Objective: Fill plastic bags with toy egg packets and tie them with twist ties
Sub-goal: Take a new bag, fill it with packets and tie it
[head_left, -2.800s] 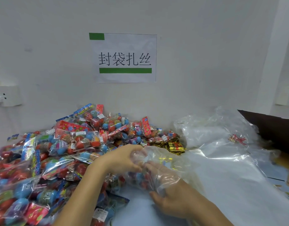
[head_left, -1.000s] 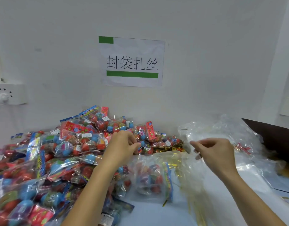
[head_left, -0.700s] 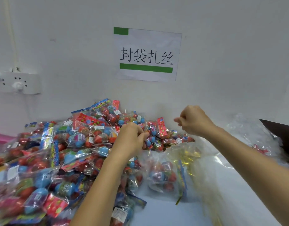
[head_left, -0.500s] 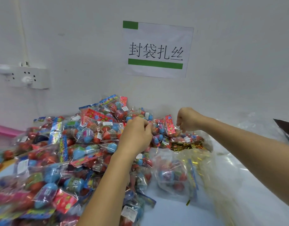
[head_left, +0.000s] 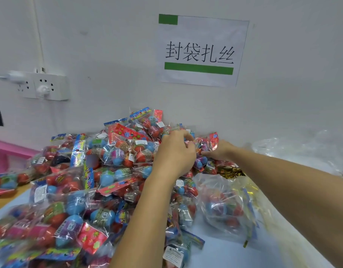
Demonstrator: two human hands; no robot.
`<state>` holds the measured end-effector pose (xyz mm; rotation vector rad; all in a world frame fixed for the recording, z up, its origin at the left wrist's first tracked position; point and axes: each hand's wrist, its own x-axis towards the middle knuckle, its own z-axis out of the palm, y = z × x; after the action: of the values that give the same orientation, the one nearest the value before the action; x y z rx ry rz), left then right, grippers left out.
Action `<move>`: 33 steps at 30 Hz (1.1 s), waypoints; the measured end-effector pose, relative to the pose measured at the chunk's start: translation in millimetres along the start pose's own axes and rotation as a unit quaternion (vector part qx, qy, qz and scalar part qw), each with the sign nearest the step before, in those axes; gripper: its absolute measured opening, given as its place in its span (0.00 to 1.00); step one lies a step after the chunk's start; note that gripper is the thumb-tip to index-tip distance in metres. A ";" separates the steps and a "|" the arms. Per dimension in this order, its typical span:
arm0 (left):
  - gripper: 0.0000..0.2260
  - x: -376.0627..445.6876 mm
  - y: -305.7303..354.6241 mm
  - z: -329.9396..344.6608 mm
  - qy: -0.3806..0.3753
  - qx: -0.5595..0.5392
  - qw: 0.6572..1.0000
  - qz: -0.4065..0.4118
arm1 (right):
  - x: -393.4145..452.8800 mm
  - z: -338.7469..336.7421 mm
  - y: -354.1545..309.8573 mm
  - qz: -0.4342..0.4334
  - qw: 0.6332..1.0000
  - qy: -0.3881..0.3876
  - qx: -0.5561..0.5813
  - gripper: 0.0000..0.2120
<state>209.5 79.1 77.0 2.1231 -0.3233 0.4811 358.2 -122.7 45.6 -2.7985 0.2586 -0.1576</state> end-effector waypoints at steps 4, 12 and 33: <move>0.10 0.2 -1.8 -1.0 0.000 -0.011 1.000 -0.001 | 0.3 8.6 4.6 -0.006 0.997 0.080 -0.006 0.27; 0.09 1.0 -1.2 0.0 0.003 -0.031 0.999 0.013 | -12.5 -25.5 3.0 -0.051 0.985 0.160 -0.033 0.09; 0.27 -6.5 15.2 26.2 -0.124 -0.320 0.939 -0.008 | -165.2 -121.3 6.2 -0.146 0.912 -0.040 0.382 0.06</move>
<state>203.3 49.3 71.7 1.5399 -0.5247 0.0694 179.0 -133.7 144.7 -2.0330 -0.2126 -0.1660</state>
